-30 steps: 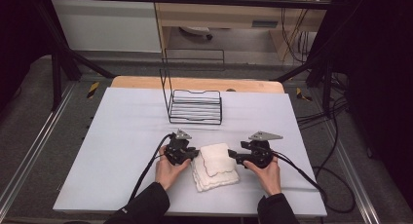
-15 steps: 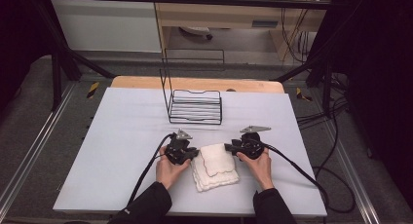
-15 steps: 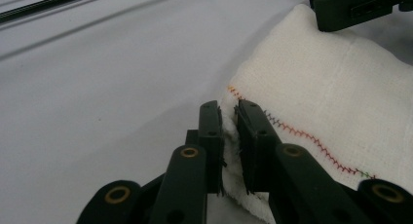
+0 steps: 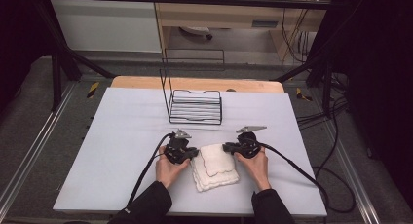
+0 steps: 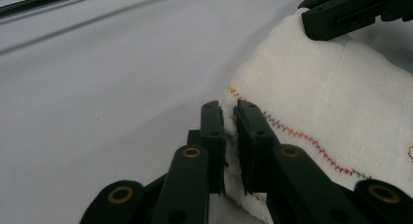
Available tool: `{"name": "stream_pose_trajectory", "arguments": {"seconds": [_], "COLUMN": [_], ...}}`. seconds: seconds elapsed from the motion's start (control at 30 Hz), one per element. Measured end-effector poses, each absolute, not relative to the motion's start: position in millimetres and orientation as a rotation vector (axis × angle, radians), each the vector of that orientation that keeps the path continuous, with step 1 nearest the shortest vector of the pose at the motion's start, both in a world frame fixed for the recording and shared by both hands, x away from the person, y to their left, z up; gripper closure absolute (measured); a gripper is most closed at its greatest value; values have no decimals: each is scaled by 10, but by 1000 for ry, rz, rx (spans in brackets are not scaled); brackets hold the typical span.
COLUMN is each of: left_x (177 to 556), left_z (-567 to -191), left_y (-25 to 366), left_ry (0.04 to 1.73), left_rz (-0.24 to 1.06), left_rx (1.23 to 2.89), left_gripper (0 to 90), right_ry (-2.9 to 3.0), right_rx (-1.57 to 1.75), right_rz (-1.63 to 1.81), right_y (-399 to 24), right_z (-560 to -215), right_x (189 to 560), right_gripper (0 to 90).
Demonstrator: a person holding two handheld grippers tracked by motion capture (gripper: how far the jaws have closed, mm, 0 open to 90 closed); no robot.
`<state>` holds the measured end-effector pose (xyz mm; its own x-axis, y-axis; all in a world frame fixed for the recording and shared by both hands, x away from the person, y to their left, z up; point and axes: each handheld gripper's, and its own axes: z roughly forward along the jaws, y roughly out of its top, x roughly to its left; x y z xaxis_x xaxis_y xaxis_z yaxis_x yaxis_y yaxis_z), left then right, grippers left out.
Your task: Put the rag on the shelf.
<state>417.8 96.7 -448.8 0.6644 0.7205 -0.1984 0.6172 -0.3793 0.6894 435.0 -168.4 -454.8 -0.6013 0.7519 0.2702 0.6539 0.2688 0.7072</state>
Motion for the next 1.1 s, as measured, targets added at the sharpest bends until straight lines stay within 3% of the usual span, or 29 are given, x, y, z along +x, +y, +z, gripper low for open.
{"name": "stream_pose_trajectory", "arguments": {"seconds": [0.37, 1.1], "left_x": [4151, 3895], "left_z": [-4426, -4071], "left_y": [1060, 1061], "left_ry": [1049, 920], "left_rz": [119, 216], "left_rx": [2000, 1886], "left_gripper": [841, 842], "right_ry": [2362, 2227], "right_rx": [1322, 1196], "right_rz": [1297, 1437], "right_y": [-1719, -1864], "right_z": [-4419, -4021], "right_x": [4268, 3867], "right_gripper": [841, 844]}}
